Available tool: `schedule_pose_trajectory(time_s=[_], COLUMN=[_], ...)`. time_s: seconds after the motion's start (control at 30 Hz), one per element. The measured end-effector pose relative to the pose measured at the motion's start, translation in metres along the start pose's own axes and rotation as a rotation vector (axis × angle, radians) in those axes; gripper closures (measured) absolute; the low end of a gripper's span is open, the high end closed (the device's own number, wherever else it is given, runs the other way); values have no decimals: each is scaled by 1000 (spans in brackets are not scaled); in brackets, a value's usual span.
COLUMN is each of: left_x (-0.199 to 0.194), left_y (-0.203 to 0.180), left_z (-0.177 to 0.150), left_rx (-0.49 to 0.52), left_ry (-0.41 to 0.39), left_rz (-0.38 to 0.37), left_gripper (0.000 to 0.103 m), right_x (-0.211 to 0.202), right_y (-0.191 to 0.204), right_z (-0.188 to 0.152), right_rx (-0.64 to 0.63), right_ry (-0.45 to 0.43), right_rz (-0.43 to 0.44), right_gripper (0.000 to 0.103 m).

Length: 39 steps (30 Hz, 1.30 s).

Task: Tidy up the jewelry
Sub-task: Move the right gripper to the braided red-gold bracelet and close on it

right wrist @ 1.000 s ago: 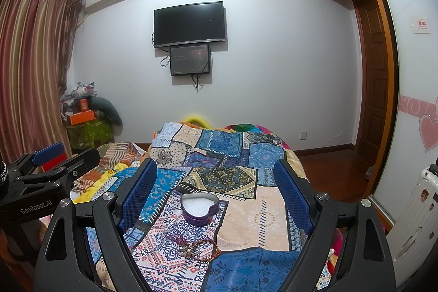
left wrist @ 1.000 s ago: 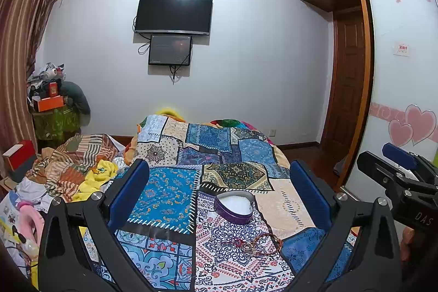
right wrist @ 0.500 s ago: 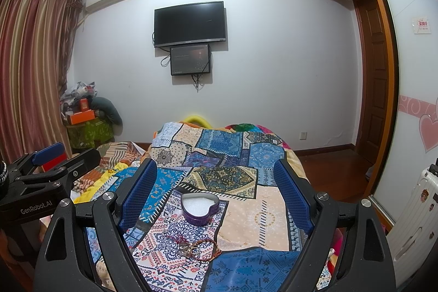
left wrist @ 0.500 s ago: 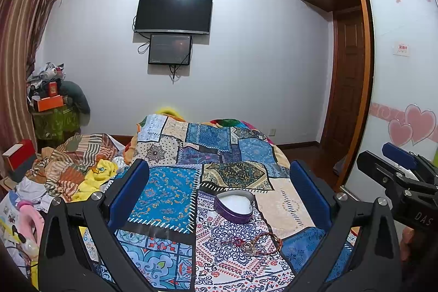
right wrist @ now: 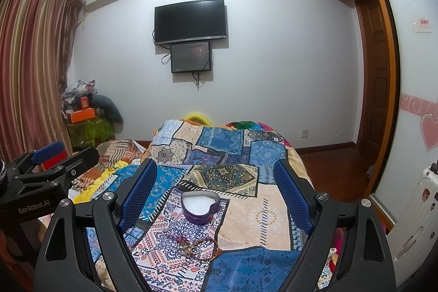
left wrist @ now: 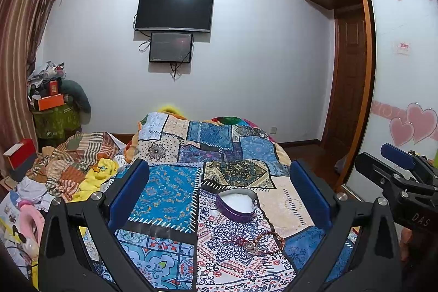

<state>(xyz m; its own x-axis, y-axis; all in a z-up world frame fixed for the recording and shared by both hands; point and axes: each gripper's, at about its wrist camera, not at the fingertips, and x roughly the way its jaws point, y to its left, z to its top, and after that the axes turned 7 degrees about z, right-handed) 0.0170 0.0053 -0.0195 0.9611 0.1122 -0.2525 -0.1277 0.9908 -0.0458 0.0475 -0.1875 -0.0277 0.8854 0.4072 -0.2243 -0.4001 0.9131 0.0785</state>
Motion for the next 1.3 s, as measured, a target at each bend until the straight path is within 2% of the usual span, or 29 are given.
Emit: schedule_pose_trajectory(time_s=[0.33, 0.73, 1.03, 1.3], left_x=[34, 111, 161, 188], left_y=[8, 25, 49, 41], left_z=[-10, -44, -78, -114], left_rx=[0, 35, 53, 95], left_ry=[82, 285, 474, 626], left_rz=[23, 62, 77, -6], left_gripper=[0, 0, 0, 2], right_x=[24, 77, 109, 125], right_y=[-12, -36, -48, -54], right_z=[-10, -49, -83, -101], right_rx=[7, -26, -50, 3], right_ry=[78, 306, 476, 567], right_rz=[-27, -81, -30, 41], right_gripper=[18, 18, 18, 18])
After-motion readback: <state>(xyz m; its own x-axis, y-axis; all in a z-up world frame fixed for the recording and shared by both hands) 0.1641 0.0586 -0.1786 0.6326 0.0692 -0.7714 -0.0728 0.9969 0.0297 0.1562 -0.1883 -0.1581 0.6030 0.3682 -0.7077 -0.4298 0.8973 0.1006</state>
